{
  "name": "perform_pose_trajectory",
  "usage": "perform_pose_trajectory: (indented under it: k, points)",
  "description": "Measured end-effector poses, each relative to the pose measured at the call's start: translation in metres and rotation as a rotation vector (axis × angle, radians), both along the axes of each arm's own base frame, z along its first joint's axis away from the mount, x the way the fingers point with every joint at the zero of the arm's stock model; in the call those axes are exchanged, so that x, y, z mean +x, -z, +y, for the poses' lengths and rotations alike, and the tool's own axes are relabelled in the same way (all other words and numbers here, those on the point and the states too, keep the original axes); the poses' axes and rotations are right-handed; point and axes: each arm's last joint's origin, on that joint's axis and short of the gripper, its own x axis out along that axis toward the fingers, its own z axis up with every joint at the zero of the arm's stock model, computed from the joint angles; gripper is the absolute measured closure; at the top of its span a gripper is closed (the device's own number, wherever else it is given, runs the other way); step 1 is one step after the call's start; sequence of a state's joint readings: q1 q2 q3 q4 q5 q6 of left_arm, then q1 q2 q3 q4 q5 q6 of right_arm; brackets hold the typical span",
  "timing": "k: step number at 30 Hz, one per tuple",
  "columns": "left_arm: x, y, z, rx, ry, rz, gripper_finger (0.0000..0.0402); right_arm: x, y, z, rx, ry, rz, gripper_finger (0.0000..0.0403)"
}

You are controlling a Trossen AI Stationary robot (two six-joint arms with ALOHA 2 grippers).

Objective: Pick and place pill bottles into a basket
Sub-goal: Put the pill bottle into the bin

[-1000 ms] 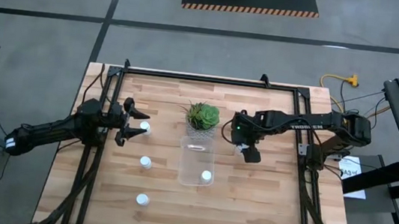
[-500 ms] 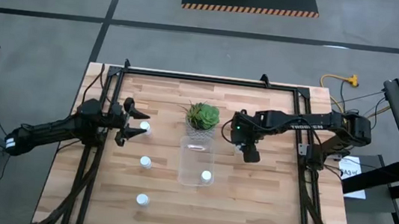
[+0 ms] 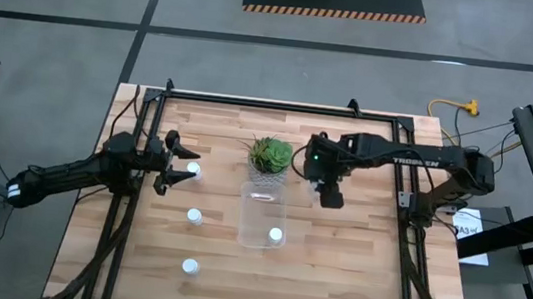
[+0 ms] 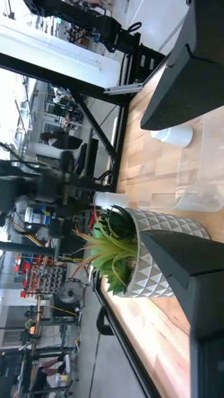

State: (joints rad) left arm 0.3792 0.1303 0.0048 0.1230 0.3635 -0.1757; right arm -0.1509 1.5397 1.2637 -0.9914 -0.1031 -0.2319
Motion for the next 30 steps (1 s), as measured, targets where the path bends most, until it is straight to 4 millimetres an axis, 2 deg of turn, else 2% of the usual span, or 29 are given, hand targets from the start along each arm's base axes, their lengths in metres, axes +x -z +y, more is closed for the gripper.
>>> perform_pose_trajectory:
  k: [7, 16, 21, 30]
  points:
    - [0.0, 0.0, 0.0, 0.0, 0.0, -0.001, 0.0143, 0.016, -0.041, 0.002, 0.005, 0.008, 0.013, 0.0262]
    - [0.0, 0.0, 0.0, 0.0, 0.0, -0.001, 0.0143, 0.047, -0.07, 0.026, -0.019, -0.038, -0.018, 0.0262]
    - [0.0, 0.0, 0.0, 0.0, 0.001, -0.001, 0.0143, 0.066, -0.072, 0.049, -0.024, -0.086, -0.036, 0.0262]
    - [0.0, 0.0, 0.0, 0.0, 0.0, 0.0, 0.0143, 0.104, -0.049, 0.084, -0.029, -0.176, -0.002, 0.0262]
